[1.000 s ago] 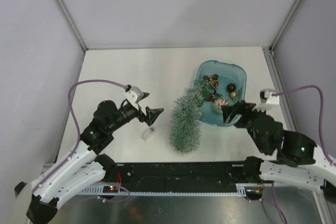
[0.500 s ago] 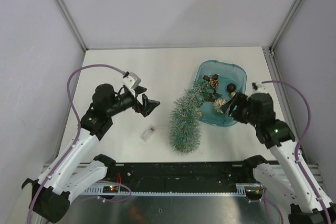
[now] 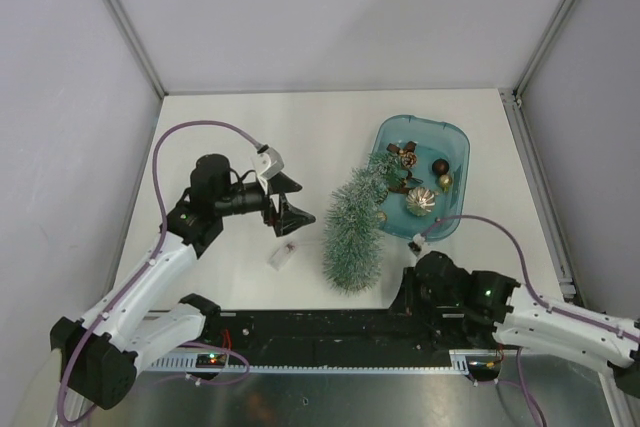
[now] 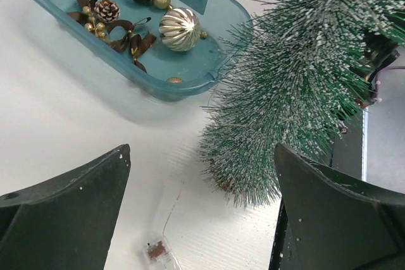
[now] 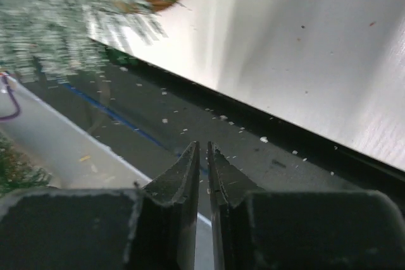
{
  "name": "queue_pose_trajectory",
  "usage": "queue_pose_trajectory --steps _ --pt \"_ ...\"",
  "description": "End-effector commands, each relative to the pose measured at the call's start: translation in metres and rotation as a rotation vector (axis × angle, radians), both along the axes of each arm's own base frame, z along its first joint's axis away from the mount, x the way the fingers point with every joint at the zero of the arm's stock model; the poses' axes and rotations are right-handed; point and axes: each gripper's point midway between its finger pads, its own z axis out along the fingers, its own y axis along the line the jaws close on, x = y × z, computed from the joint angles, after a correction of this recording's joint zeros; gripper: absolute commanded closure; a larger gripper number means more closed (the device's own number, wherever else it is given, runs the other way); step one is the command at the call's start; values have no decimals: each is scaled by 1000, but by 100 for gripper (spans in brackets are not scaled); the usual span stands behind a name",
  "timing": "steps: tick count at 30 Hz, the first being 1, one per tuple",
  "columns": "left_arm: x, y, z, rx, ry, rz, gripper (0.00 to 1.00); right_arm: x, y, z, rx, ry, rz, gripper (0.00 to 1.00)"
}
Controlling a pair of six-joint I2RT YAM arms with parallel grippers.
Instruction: Decorate the small christmas tree
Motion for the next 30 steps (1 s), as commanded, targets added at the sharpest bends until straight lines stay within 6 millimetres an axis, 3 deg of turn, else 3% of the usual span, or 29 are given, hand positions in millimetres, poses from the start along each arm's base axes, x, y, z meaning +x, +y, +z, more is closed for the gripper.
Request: queue_pose_trajectory --steps 1,6,11,30 --pt "-2 -7 17 -35 -84 -57 0 2 25 -12 93 21 -39 86" --pt "-1 -9 18 -45 -98 -59 0 24 28 -31 121 -2 -77 86" --pt "-3 -9 16 -51 -102 -63 0 48 31 -34 154 -41 -125 89" --pt "-11 -6 10 -56 -96 -58 0 87 55 -44 146 -113 -196 100"
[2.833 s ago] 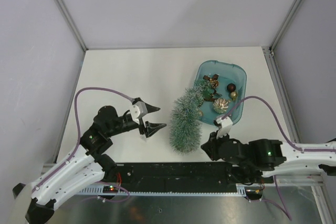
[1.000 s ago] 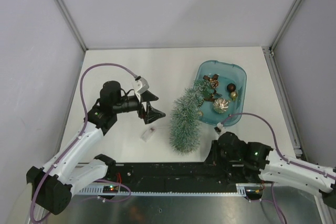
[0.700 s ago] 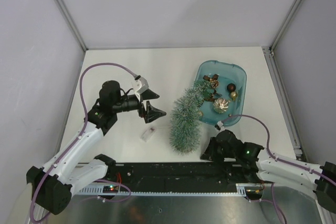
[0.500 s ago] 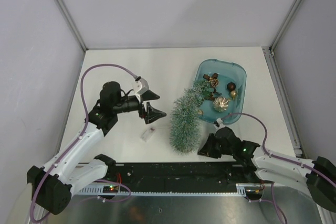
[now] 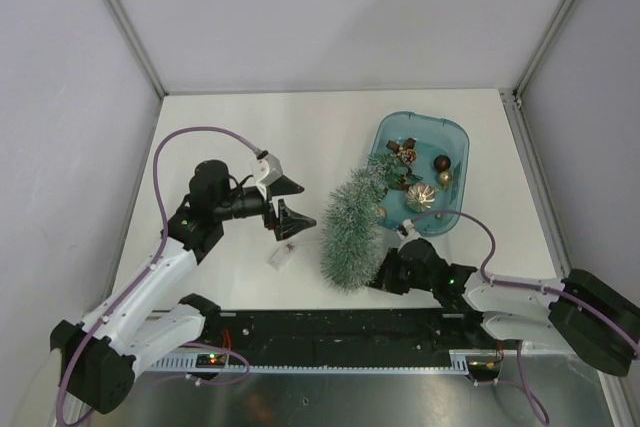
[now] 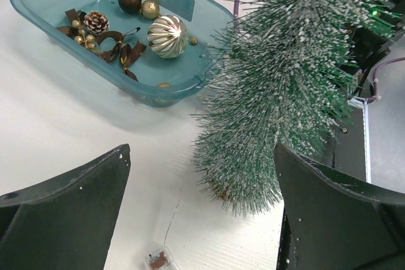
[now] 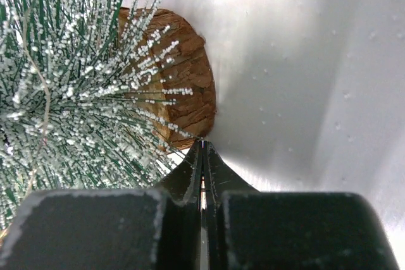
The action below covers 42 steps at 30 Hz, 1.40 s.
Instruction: Decorate the small christmas tree
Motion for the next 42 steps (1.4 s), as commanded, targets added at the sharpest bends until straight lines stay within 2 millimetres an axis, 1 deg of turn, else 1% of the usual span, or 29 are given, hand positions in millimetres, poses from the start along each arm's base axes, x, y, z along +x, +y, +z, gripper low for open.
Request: queue_pose_trajectory --steps 1,8,11,15,18,22,24,26,28,30,31,32,34,36,37,38,39,40,41,42 --pt "-4 -1 10 -22 -44 -15 0 25 8 2 -2 -64 -58 100" --pt "-6 0 11 -24 -51 -13 0 41 39 6 -25 -131 -19 100" --pt "-8 2 10 -23 -63 -11 0 44 47 5 -34 -142 -5 100" --pt "-8 3 7 -19 -71 -6 0 45 49 1 -40 -133 -2 100" --pt "-9 5 7 -17 -83 -2 0 45 48 2 -45 -140 1 100" --pt "-8 7 8 -17 -96 13 0 34 40 2 -85 -138 32 100" --pt "-6 9 10 -17 -105 28 0 26 31 4 -110 -138 58 95" --pt "-4 12 11 -14 -115 45 0 17 20 8 -127 -136 76 87" --pt "-3 15 12 -8 -125 62 0 8 8 14 -139 -132 85 78" --pt "-3 19 14 -4 -137 80 0 1 -4 22 -145 -132 84 66" --pt "-2 20 14 -2 -141 89 0 -1 -10 27 -146 -135 79 57" --pt "-2 22 16 -2 -147 100 0 -3 -17 34 -145 -142 66 51" --pt "-1 25 20 -1 -153 124 0 -2 -27 57 -129 -181 31 36" --pt "3 30 24 0 -147 170 0 6 -39 84 -120 -236 -14 24" --pt "7 32 28 -2 -137 198 0 14 -46 97 -121 -262 -52 20" --pt "11 35 30 1 -122 231 0 22 -52 116 -122 -301 -71 16" --pt "15 37 32 3 -105 258 0 36 -60 130 -135 -326 -114 14" --pt "19 40 34 6 -95 284 0 47 -64 148 -135 -362 -120 13" --pt "24 44 36 11 -91 322 0 64 -72 159 -152 -370 -157 12" --pt "29 47 38 8 -77 354 0 82 -80 176 -148 -386 -187 12"
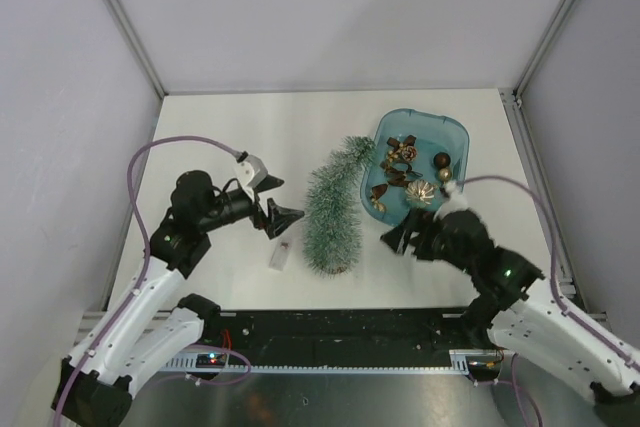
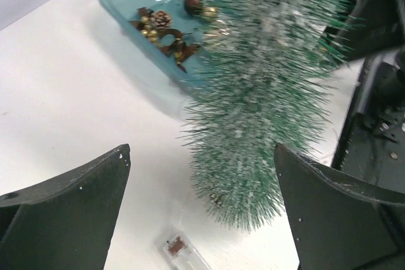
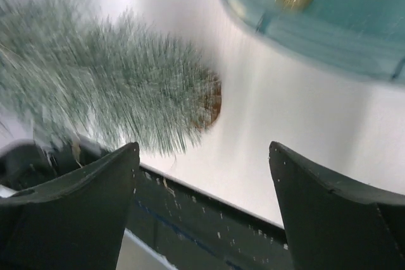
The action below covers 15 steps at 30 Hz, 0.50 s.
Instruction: Decorate the small christmas tree
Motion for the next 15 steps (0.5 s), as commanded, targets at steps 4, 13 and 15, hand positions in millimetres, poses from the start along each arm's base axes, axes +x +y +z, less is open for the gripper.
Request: queue_pose_trajectory --steps 4,13,15 --pt "51 36 21 12 127 258 0 123 -62 92 -25 -156 -204 15" --pt "139 98 1 149 377 481 0 254 -93 63 -192 -118 -381 21" --pt "149 106 -14 195 437 526 0 269 -90 51 -206 -99 -382 22"
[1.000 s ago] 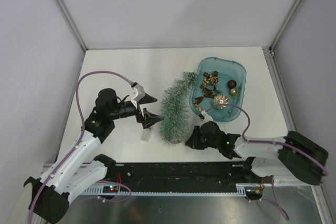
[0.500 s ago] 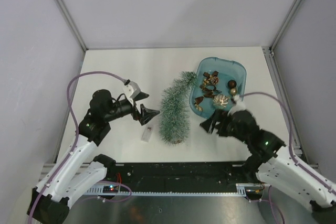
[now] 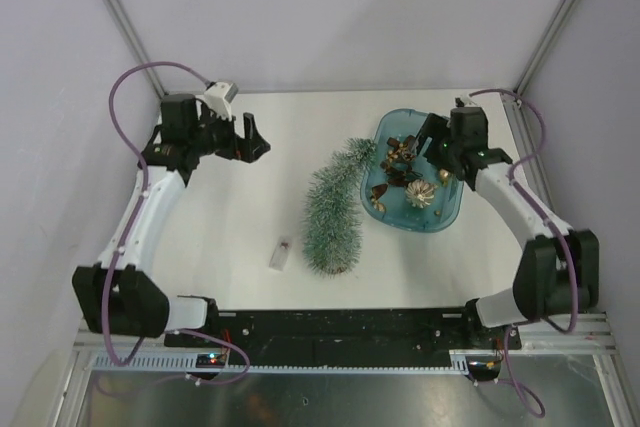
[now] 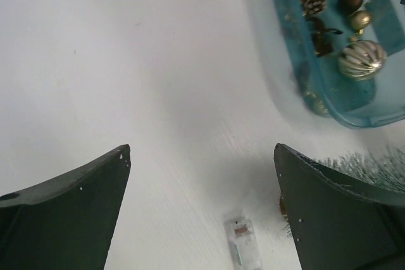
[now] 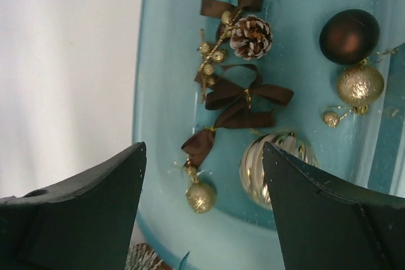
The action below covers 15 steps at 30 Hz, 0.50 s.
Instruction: Decorate the small christmas tree
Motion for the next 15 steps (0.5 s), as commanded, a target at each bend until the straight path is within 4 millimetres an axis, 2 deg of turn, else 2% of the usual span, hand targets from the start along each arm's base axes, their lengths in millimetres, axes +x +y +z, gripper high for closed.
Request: queue_pose_trajectory --steps 1,5,8,11,15 --pt "10 21 -27 100 154 83 0 41 1 0 -59 -46 -6 22" --pt "12 27 -53 141 231 95 0 63 5 -23 -91 0 1 24" --pt "9 27 -67 152 265 87 0 69 2 -39 -128 44 2 26" --pt "3 25 -76 155 280 54 0 59 -8 -46 -189 93 -14 26" --pt "3 24 -86 167 297 37 0 36 -16 -52 -287 145 -23 25"
